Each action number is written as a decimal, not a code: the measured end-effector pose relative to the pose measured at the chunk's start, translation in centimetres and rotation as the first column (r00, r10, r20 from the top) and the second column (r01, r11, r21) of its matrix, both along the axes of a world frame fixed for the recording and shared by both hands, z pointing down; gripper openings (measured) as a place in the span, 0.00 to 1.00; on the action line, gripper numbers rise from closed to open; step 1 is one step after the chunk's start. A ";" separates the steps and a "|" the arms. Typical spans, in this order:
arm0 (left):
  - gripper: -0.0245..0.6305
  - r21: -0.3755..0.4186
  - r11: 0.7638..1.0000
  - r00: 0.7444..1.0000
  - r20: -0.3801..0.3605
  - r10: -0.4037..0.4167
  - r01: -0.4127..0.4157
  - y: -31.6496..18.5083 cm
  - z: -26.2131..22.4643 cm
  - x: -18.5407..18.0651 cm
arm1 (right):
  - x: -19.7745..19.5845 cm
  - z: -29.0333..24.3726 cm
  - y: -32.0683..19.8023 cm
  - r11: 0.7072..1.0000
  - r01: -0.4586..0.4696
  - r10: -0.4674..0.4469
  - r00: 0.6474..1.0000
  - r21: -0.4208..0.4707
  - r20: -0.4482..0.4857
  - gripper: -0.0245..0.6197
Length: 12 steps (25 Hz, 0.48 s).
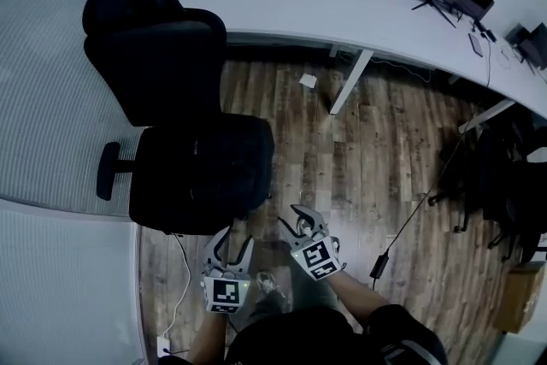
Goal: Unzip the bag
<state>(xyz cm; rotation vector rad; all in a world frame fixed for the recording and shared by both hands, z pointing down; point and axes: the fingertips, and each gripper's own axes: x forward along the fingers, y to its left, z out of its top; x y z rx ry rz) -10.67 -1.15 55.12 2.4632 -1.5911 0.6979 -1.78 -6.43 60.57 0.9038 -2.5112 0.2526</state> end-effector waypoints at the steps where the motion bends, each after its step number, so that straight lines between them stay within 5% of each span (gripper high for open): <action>1: 0.33 -0.007 1.000 1.000 0.007 0.005 -0.005 -0.5 0.7 0.0 | -0.3 0.9 -0.4 1.000 0.012 -0.012 1.000 -0.003 -0.009 0.27; 12: 0.34 -0.046 0.998 0.998 0.036 0.055 -0.054 -4.5 6.9 0.7 | -2.8 8.4 -3.9 0.999 0.053 -0.053 0.998 -0.011 -0.017 0.27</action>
